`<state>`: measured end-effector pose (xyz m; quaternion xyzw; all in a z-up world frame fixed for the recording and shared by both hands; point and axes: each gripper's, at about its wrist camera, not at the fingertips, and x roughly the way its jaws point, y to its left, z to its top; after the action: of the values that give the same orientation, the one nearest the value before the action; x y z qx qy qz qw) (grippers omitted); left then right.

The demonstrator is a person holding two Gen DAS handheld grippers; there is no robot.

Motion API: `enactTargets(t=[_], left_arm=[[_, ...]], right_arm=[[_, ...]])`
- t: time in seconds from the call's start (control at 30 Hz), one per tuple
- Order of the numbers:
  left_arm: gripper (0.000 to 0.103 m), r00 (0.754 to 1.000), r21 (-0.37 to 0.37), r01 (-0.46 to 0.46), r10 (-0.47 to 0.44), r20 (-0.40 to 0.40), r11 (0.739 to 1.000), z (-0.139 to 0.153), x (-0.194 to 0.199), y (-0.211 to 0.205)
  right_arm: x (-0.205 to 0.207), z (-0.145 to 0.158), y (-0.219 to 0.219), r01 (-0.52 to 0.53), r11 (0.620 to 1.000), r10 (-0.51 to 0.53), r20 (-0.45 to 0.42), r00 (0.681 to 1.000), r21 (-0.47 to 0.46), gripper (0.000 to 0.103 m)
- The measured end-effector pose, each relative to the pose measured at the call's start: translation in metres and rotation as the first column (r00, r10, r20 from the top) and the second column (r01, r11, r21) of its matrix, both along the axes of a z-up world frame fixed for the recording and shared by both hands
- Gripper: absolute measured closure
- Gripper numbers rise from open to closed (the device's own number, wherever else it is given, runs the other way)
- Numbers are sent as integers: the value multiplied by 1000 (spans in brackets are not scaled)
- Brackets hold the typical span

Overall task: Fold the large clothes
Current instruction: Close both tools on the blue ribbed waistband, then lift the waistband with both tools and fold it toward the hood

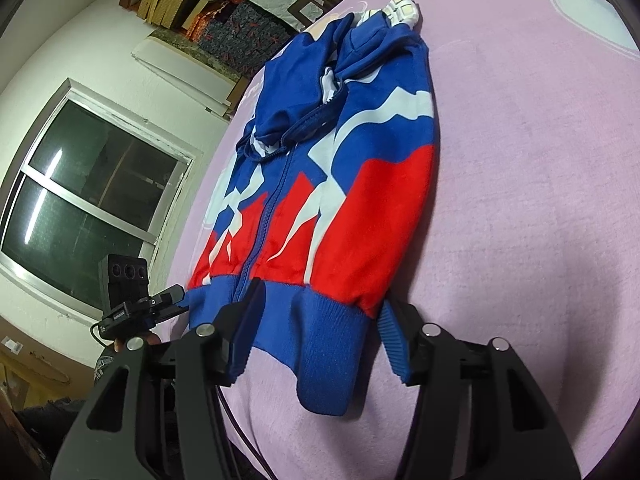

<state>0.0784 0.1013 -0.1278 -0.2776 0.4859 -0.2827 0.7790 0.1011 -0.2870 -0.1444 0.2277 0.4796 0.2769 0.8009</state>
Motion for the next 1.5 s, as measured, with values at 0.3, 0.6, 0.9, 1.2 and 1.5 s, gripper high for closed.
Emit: enactTargets(t=[0.3,0.6,0.9,1.2,1.5], left_arm=[[91,1000,19,-3,3,23,1000,2,8,-6],[92,979,42,-56,46,198,998,69,12,0],[92,946,92,-106,72,316,990,130,49,-7],[92,940,103,-168,128,315,980,146,130,-2],[91,954,121,-239,210,214,963,101,236,8]], right_arm=[[5,-5,8,9,1000,-9,-16,1000,4,78],[9,47,9,-1,999,-5,96,995,54,79],[44,114,9,11,996,-27,194,981,83,79],[136,149,12,79,986,-108,195,975,148,79],[243,112,7,192,962,-212,88,973,192,79]])
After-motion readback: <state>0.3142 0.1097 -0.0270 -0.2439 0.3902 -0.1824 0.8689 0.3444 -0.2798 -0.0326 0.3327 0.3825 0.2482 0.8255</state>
